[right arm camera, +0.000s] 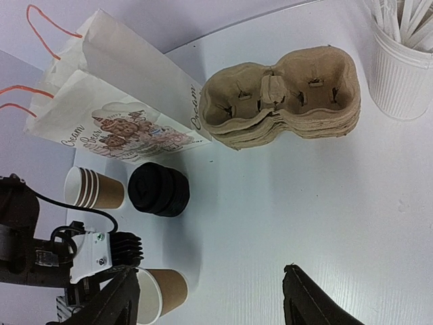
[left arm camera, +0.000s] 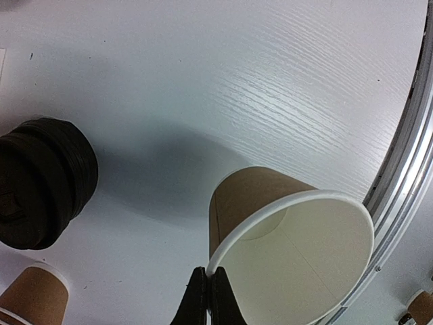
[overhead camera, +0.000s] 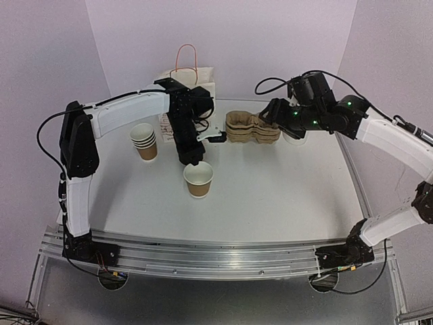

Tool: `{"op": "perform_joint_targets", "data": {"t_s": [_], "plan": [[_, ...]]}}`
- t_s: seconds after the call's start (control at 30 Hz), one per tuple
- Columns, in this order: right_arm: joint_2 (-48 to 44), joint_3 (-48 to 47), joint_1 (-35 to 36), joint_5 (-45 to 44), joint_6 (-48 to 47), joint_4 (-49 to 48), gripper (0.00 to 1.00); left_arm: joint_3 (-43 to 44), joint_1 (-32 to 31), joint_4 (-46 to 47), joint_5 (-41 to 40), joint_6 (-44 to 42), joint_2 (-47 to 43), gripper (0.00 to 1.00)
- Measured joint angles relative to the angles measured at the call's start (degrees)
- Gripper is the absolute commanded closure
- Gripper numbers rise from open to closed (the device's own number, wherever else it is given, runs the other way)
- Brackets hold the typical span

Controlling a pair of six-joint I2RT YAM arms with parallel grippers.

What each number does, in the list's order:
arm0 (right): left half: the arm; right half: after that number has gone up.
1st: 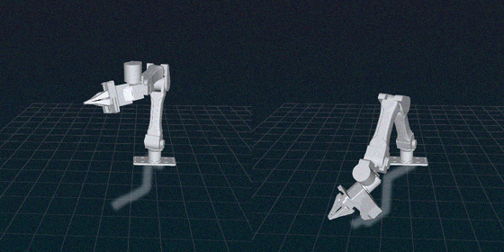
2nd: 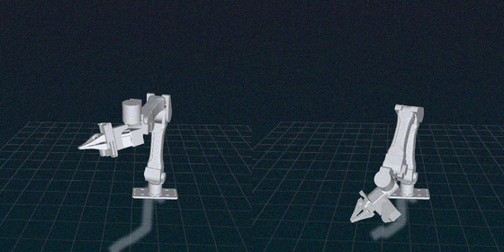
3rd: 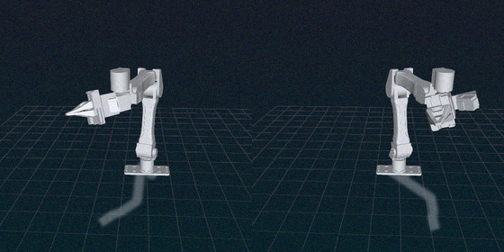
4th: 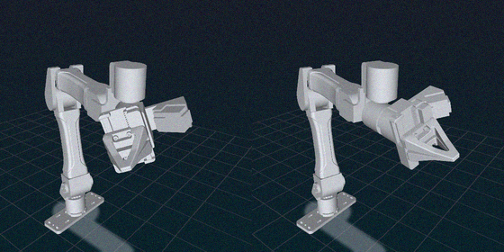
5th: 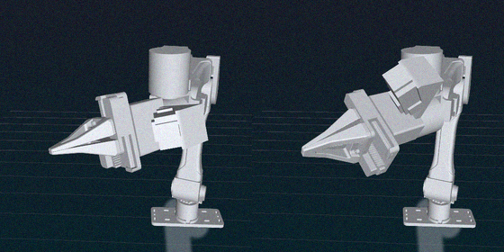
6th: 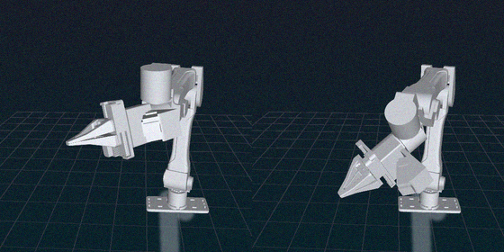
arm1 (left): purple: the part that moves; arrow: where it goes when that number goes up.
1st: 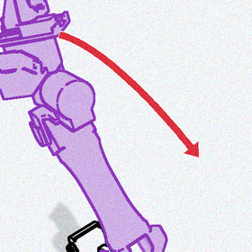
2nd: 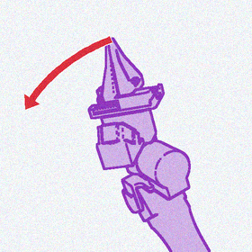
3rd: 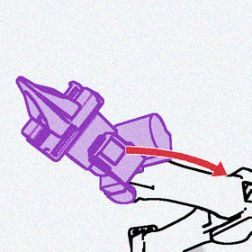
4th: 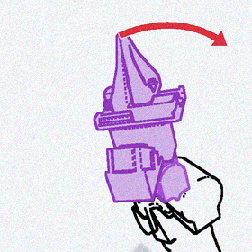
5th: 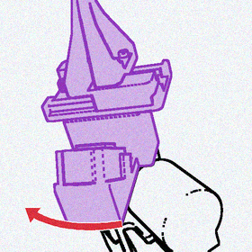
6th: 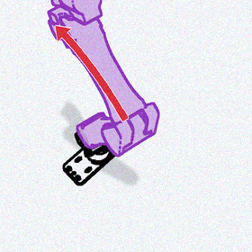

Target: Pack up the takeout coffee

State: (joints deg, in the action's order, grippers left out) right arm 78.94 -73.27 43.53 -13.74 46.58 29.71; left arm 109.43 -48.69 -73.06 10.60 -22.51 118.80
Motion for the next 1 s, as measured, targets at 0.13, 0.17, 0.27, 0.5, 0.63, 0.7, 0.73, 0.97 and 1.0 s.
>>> {"op": "perform_joint_targets", "data": {"t_s": [0.13,0.17,0.27,0.5,0.63,0.7,0.73,0.97,1.0], "plan": [[0.0,0.0,0.0,0.1,0.0,0.0,0.31,-0.4,0.0,2.8,-0.4,0.0,0.7,1.0],[0.0,0.0,0.0,0.1,0.0,0.0,0.31,-0.7,0.0,3.6,-0.4,0.0,0.7,1.0],[0.2,0.0,0.0,0.4,-0.1,0.0,0.31,-3.3,0.0,6.3,-0.4,-0.2,0.7,1.0],[2.7,-1.2,0.0,1.6,-0.9,0.2,0.3,-8.3,0.2,9.7,0.4,-1.8,-0.3,0.69],[4.0,-2.7,0.0,2.5,-2.3,0.3,0.3,-8.2,0.2,10.0,0.4,-2.1,-0.4,0.41],[4.2,-3.3,0.0,2.9,-2.8,0.3,0.3,-7.8,0.3,10.0,0.4,-1.8,-0.9,0.3],[4.2,-3.5,0.0,3.0,-3.0,0.3,0.3,-7.3,0.3,9.9,0.4,-1.7,-1.1,0.25],[4.3,-4.0,0.0,3.4,-3.9,0.3,0.29,-1.2,3.4,9.8,1.3,-1.0,-5.6,0.23],[4.4,-4.0,0.0,3.4,-4.0,0.3,0.29,-1.1,4.4,10.1,1.1,-0.6,-6.7,0.31]]}}
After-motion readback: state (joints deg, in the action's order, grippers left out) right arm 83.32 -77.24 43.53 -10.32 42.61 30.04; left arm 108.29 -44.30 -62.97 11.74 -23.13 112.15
